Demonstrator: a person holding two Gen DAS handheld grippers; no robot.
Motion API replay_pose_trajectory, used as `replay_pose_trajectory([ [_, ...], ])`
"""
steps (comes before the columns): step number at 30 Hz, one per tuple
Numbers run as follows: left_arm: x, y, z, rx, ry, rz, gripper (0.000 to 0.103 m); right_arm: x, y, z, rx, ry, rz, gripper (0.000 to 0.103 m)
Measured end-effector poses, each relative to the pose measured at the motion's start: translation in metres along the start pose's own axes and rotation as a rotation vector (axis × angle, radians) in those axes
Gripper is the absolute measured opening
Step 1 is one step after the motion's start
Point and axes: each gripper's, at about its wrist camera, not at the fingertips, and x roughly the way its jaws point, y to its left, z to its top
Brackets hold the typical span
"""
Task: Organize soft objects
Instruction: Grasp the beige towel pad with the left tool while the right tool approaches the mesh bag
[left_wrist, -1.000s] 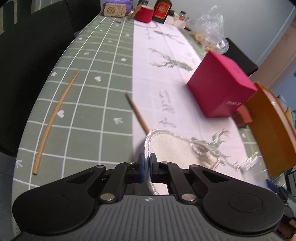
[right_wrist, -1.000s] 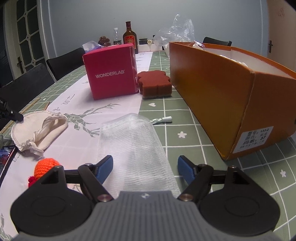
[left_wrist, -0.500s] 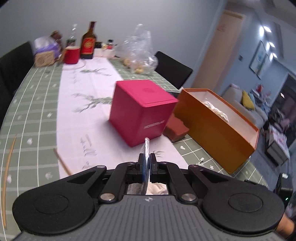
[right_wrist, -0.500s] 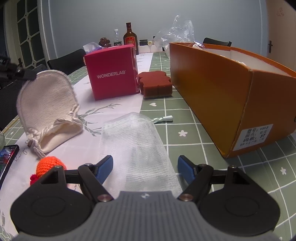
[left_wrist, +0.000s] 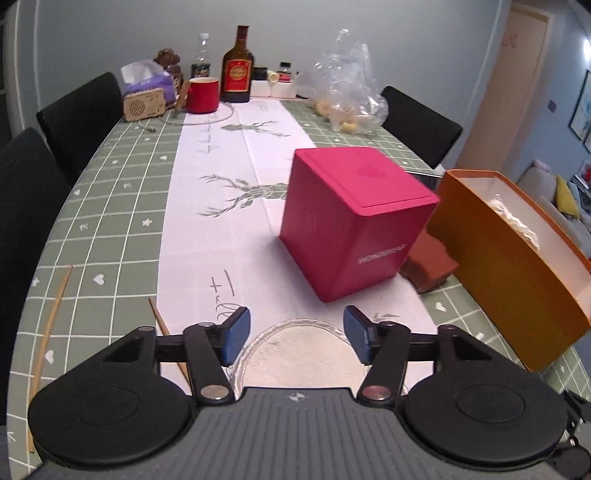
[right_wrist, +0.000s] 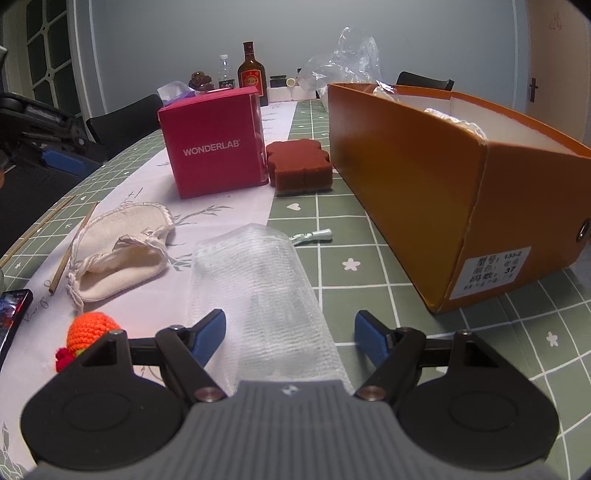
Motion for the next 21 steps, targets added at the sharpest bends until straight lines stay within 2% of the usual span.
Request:
replay_pose_trajectory([
  [4,0.001,-0.022,-0.015,0.116,0.072,-0.112,0.075,-0.002,0.002,0.004,-0.007,-0.016,0.001,0.076],
  [7,0.014,-0.040,-0.036,0.241,0.117,-0.109,0.070,-0.005,0.003,0.004,-0.014,-0.020,0.000,0.076],
  [8,0.018,-0.044,-0.043,0.272,0.133,-0.115,0.063,-0.007,0.002,0.004,-0.015,-0.021,-0.001,0.076],
  [10,0.023,-0.051,-0.053,0.324,0.149,-0.130,0.061,-0.008,0.000,0.003,-0.015,-0.021,-0.001,0.076],
  [11,0.024,-0.055,-0.057,0.343,0.147,-0.130,0.061,-0.009,-0.001,0.003,-0.015,-0.020,-0.001,0.076],
  [14,0.025,-0.059,-0.063,0.371,0.130,-0.125,0.071,-0.008,-0.001,0.004,-0.022,-0.020,0.002,0.076],
  [18,0.029,-0.059,-0.069,0.371,0.166,-0.157,0.072,-0.008,0.000,0.005,-0.038,-0.023,0.012,0.076],
  [21,0.031,-0.065,-0.073,0.404,0.166,-0.135,0.072,-0.004,0.002,0.007,-0.041,-0.021,0.017,0.076],
])
